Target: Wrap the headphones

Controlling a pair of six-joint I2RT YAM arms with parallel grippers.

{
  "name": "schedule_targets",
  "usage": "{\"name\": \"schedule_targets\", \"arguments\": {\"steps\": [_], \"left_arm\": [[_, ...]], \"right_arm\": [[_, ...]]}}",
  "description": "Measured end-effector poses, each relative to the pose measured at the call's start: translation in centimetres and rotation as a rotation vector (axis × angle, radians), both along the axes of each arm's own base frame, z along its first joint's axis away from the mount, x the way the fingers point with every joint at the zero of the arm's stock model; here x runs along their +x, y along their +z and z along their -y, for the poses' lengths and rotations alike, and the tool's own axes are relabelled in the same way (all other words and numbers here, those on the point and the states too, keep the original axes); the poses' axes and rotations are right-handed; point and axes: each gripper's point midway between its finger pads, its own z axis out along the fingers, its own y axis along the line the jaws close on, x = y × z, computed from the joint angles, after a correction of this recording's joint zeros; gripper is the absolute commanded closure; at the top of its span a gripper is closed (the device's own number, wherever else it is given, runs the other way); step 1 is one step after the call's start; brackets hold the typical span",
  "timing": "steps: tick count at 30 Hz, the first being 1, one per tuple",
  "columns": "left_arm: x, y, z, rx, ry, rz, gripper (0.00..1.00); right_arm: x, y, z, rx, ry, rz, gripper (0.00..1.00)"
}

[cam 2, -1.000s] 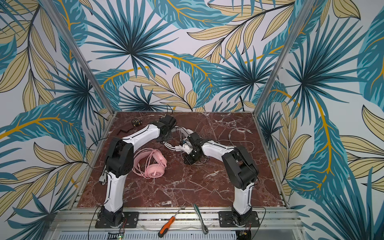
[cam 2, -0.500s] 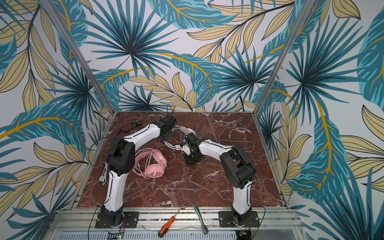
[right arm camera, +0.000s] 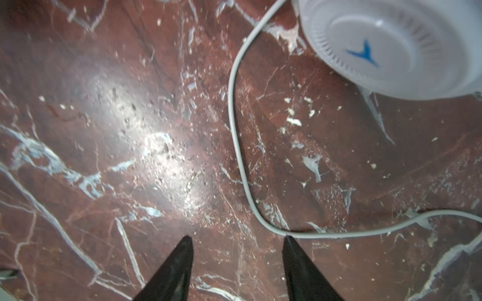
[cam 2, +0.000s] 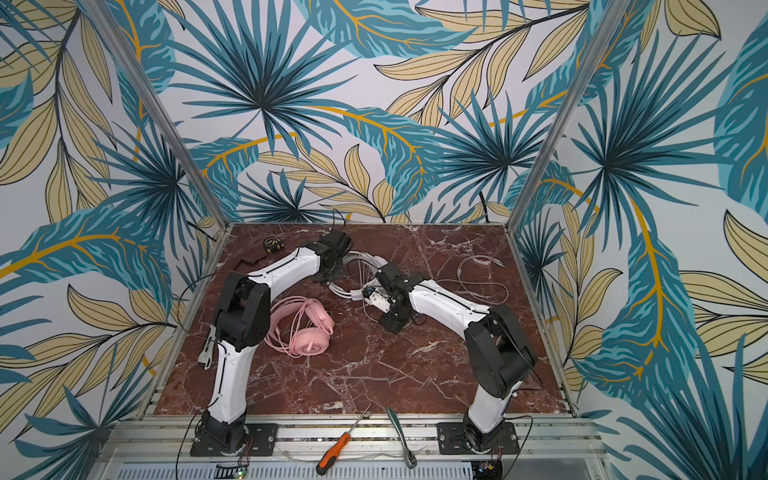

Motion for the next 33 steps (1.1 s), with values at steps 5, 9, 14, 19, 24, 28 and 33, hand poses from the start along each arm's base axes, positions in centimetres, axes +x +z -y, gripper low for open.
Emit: {"name": "schedule_targets", "arguments": {"steps": [5,9,14,19,24,28,33], "left_arm": [[0.0,0.0,0.0,0.001,-0.002,0.0,1.0],[0.1,0.0,0.0,0.001,-0.003,0.001,1.0],[0.1,0.0,-0.2,-0.002,-0.002,0.0,1.0],[0.2,0.0,-0.3,-0.002,0.0,0.0,1.0],[0.2,0.0,-0.3,-0.002,0.0,0.0,1.0],[0.2,0.0,-0.4,-0.002,0.002,0.0,1.0],[0.2,0.0,-0.4,-0.004,0.003,-0.001,1.0]], "right_arm": [[0.4,-1.7,1.4,-0.041,0.035,-0.026,0.45],[1.2,-3.0,2.2,-0.06,0.056,-0.035,0.49],[1.4,-4.5,2.6,-0.101,0.117,-0.044,0.55],[1.3,-4.7,2.7,-0.11,0.161,-0.046,0.75],[0.9,-4.8,2.7,-0.111,0.199,-0.038,0.87],[0.6,-4.7,2.8,-0.112,0.224,-0.015,1.0],[0.1,-4.6,2.6,-0.095,0.262,0.025,1.0]]}}
